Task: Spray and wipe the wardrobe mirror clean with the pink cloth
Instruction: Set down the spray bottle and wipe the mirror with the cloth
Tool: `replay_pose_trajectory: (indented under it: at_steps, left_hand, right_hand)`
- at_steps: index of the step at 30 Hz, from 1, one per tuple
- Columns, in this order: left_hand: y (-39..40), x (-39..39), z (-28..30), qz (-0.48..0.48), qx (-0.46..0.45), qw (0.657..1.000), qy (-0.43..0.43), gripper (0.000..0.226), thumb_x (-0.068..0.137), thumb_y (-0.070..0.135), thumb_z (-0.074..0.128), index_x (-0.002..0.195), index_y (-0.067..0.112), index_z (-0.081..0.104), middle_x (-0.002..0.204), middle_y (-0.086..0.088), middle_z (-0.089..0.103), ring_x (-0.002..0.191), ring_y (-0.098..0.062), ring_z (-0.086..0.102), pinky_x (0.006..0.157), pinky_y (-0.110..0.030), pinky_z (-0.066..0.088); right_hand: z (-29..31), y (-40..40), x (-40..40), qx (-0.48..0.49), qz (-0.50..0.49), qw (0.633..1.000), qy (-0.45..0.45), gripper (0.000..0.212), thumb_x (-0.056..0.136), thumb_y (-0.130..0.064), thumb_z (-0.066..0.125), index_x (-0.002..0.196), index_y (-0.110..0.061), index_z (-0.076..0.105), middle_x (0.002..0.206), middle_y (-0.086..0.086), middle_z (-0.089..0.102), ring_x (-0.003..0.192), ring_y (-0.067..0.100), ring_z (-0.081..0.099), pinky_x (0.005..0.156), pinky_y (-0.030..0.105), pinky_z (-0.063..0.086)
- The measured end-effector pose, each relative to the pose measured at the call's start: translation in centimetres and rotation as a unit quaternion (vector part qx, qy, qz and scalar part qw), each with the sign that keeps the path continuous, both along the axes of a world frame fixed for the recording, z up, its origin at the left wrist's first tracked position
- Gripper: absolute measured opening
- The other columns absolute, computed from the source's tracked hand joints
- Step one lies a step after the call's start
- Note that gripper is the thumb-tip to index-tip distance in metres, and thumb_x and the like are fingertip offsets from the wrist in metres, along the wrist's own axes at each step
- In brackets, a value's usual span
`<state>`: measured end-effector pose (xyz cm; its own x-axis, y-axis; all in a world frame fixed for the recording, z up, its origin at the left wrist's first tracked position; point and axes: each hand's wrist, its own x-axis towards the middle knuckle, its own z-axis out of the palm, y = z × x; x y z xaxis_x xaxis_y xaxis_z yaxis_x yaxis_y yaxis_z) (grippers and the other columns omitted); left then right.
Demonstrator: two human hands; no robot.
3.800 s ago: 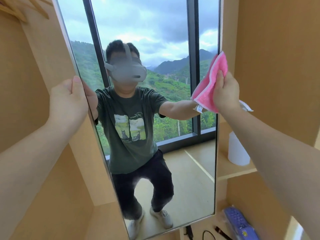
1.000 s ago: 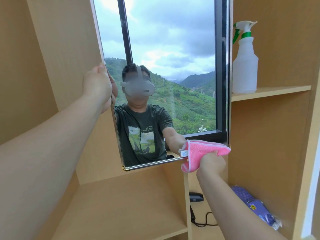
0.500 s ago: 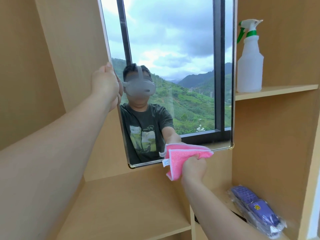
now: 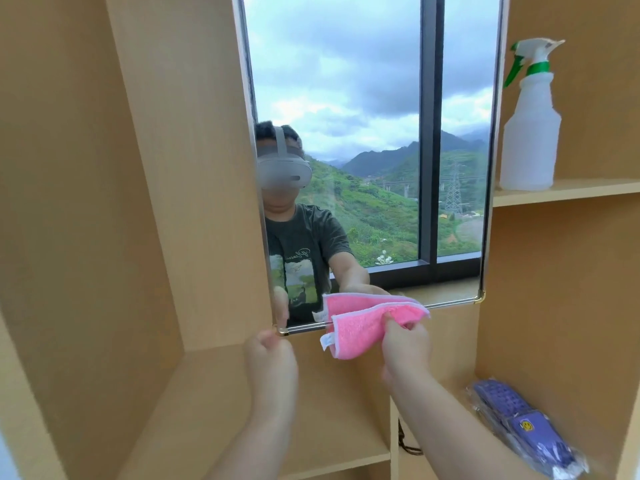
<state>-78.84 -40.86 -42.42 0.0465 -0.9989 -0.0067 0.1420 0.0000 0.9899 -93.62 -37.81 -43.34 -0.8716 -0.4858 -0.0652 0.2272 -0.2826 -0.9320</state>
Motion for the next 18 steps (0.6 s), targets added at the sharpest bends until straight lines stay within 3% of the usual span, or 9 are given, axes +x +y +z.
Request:
replay_pose_trajectory:
  at_steps: [2, 4, 6, 8, 10, 13, 14, 16, 18]
  left_hand:
    - [2.1, -2.6, -3.7, -0.103, 0.082, 0.991, -0.027, 0.033, 0.086, 0.001, 0.048, 0.118, 0.011, 0.05, 0.098, -0.006, 0.056, 0.076, -0.017, 0.053, 0.063, -0.029, 0.041]
    - [3.4, -5.0, -5.0, -0.197, 0.122, 0.972, 0.026, 0.034, 0.083, 0.011, 0.06, 0.116, 0.014, 0.052, 0.111, -0.003, 0.059, 0.096, -0.017, 0.057, 0.083, -0.033, 0.048]
    - [3.7, -7.0, -5.1, -0.284, 0.092, 0.952, 0.062, 0.03, 0.083, 0.031, 0.068, 0.111, 0.03, 0.059, 0.118, 0.008, 0.062, 0.112, -0.014, 0.055, 0.097, -0.033, 0.042]
    - [3.4, -8.9, -4.4, -0.311, 0.055, 0.943, 0.106, 0.022, 0.09, 0.036, 0.063, 0.112, 0.034, 0.062, 0.117, 0.01, 0.067, 0.114, -0.01, 0.057, 0.093, -0.03, 0.043]
    - [3.0, -10.3, -2.9, -0.299, 0.05, 0.935, 0.182, 0.021, 0.096, 0.026, 0.056, 0.116, 0.023, 0.062, 0.11, 0.002, 0.072, 0.106, -0.013, 0.064, 0.08, -0.025, 0.049]
    - [2.6, -11.9, -1.4, -0.26, 0.081, 0.921, 0.278, 0.02, 0.1, 0.015, 0.048, 0.119, 0.015, 0.056, 0.109, -0.011, 0.071, 0.1, -0.022, 0.068, 0.083, -0.032, 0.056]
    - [2.5, -12.4, -1.3, -0.252, 0.083, 0.921, 0.286, 0.023, 0.099, 0.013, 0.048, 0.122, 0.015, 0.053, 0.113, -0.013, 0.069, 0.103, -0.025, 0.067, 0.089, -0.036, 0.055]
    - [2.4, -12.9, -1.2, -0.242, 0.077, 0.923, 0.289, 0.03, 0.099, 0.01, 0.048, 0.128, 0.017, 0.05, 0.119, -0.015, 0.066, 0.109, -0.027, 0.065, 0.094, -0.041, 0.053]
    - [2.4, -13.4, -1.6, -0.232, 0.068, 0.928, 0.285, 0.034, 0.099, 0.009, 0.047, 0.132, 0.02, 0.047, 0.122, -0.015, 0.064, 0.111, -0.027, 0.064, 0.097, -0.044, 0.051]
  right_hand:
    - [-0.3, 0.2, -0.6, -0.004, 0.029, 1.0, -0.009, 0.008, 0.089, -0.008, 0.059, 0.091, -0.016, 0.058, 0.09, 0.002, 0.065, 0.091, 0.022, 0.063, 0.086, 0.041, 0.052]
    - [-0.7, 0.4, -1.2, 0.008, 0.046, 0.999, -0.009, 0.01, 0.088, -0.008, 0.06, 0.085, -0.017, 0.057, 0.089, 0.005, 0.065, 0.09, 0.025, 0.064, 0.091, 0.049, 0.051]
    - [-0.6, 1.1, -1.6, 0.039, 0.055, 0.998, 0.012, 0.006, 0.087, -0.009, 0.062, 0.089, -0.004, 0.06, 0.086, 0.014, 0.065, 0.085, 0.03, 0.064, 0.091, 0.054, 0.05]
    - [-0.2, 2.2, -2.0, 0.055, 0.072, 0.995, 0.049, 0.025, 0.086, -0.01, 0.065, 0.1, 0.009, 0.059, 0.097, 0.028, 0.065, 0.094, 0.039, 0.065, 0.092, 0.056, 0.048]
    - [0.4, 3.7, -2.6, 0.089, 0.129, 0.98, 0.122, 0.02, 0.087, -0.016, 0.065, 0.095, 0.003, 0.063, 0.102, 0.024, 0.065, 0.096, 0.03, 0.065, 0.088, 0.049, 0.049]
    - [2.5, 7.1, -5.3, 0.254, 0.226, 0.885, 0.317, 0.015, 0.089, -0.028, 0.062, 0.079, -0.02, 0.069, 0.082, 0.004, 0.069, 0.07, 0.012, 0.057, 0.06, 0.023, 0.046]
    - [3.1, 7.8, -7.1, 0.281, 0.183, 0.866, 0.371, 0.02, 0.09, -0.028, 0.06, 0.076, -0.018, 0.07, 0.077, 0.007, 0.069, 0.065, 0.014, 0.055, 0.056, 0.024, 0.042]
    - [4.6, 9.0, -11.3, 0.253, 0.011, 0.873, 0.417, 0.022, 0.093, -0.019, 0.051, 0.082, -0.015, 0.069, 0.083, 0.008, 0.069, 0.065, 0.02, 0.056, 0.061, 0.028, 0.041]
    - [5.9, 9.4, -14.9, 0.183, -0.099, 0.889, 0.409, 0.028, 0.098, -0.014, 0.04, 0.114, -0.016, 0.063, 0.106, 0.003, 0.065, 0.088, 0.023, 0.06, 0.079, 0.033, 0.045]
